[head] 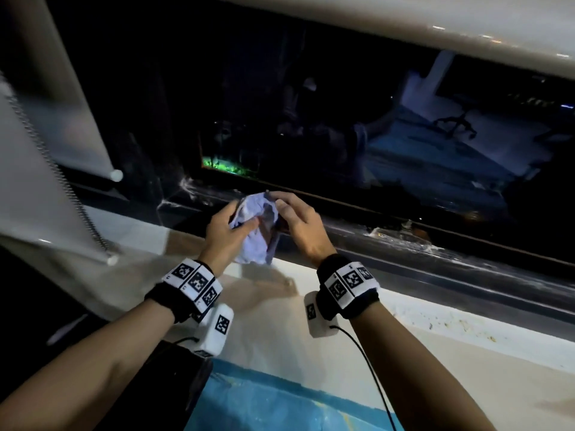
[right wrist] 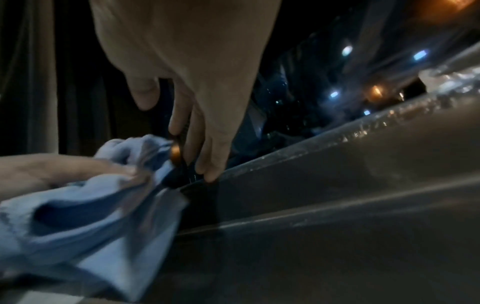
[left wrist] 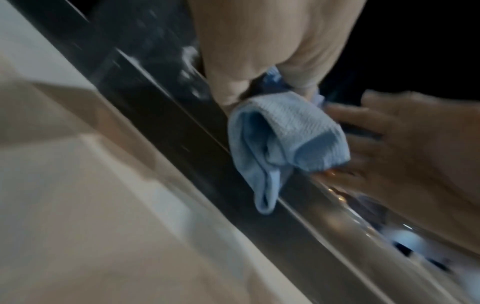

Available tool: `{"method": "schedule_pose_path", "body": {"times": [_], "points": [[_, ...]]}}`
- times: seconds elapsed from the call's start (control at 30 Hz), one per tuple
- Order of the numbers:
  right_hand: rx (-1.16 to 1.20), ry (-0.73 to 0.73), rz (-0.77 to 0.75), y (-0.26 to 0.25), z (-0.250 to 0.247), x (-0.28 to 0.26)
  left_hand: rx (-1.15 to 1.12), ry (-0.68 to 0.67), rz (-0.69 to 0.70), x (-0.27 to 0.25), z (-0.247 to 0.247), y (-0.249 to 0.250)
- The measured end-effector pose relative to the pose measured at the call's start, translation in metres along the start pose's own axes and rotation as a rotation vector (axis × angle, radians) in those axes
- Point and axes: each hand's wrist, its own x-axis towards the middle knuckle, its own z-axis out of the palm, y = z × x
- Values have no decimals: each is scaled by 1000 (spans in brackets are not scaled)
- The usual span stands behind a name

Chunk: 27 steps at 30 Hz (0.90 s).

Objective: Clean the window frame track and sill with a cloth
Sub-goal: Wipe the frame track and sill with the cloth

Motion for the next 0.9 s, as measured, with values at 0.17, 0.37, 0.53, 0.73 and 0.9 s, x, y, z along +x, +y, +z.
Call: {"method": "schedule_pose_path", "body": {"times": [0.17,0.37,0.53,0.73,0.9], "points": [[-290,82,-93,5,-9,8,179,470,35,19,-72,-37],[-489,91,-122,9,-23,10,408,690,-120,53,-90,-63],[-571,121,-109,13,-41,8,439,614,-108,46,-44,-67],[-606,115,-123,15,-51,8,531,261,132,8,4,-63],[-606,179,-165,10,-64,5,565,374,137,30,-38,-65]]}}
